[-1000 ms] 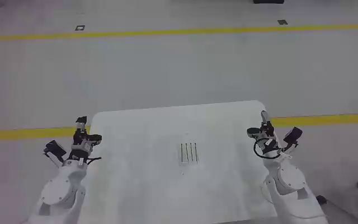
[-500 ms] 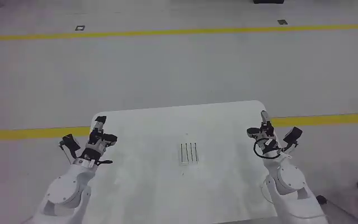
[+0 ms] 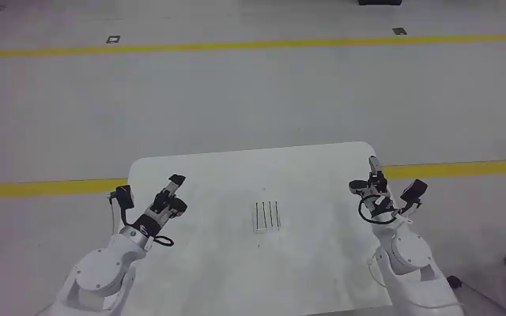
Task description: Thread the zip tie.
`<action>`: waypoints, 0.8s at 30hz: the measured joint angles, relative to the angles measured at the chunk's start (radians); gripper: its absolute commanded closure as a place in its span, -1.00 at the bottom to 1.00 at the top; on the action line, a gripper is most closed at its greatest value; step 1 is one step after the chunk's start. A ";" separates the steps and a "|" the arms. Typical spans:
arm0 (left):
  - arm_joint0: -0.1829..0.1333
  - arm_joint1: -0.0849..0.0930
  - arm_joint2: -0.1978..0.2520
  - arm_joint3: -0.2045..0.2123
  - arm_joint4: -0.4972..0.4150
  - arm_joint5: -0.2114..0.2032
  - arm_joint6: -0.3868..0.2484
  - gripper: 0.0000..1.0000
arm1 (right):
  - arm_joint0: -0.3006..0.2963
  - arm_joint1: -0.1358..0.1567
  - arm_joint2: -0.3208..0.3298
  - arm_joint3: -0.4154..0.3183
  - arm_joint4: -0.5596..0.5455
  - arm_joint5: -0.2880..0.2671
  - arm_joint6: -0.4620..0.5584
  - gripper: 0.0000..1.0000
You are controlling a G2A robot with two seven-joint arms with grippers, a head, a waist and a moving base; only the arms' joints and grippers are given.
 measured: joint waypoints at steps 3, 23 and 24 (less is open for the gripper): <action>-0.040 0.002 0.058 -0.008 0.125 0.034 -0.028 -1.00 | 0.000 0.000 0.000 0.000 0.000 0.000 0.000 -1.00; -0.176 0.000 0.314 -0.039 0.531 0.196 -0.129 -1.00 | 0.000 0.000 0.000 0.000 0.000 0.000 0.000 -1.00; -0.192 -0.001 0.338 -0.033 0.554 0.194 -0.149 -1.00 | 0.000 0.000 0.000 0.000 0.000 0.000 0.000 -1.00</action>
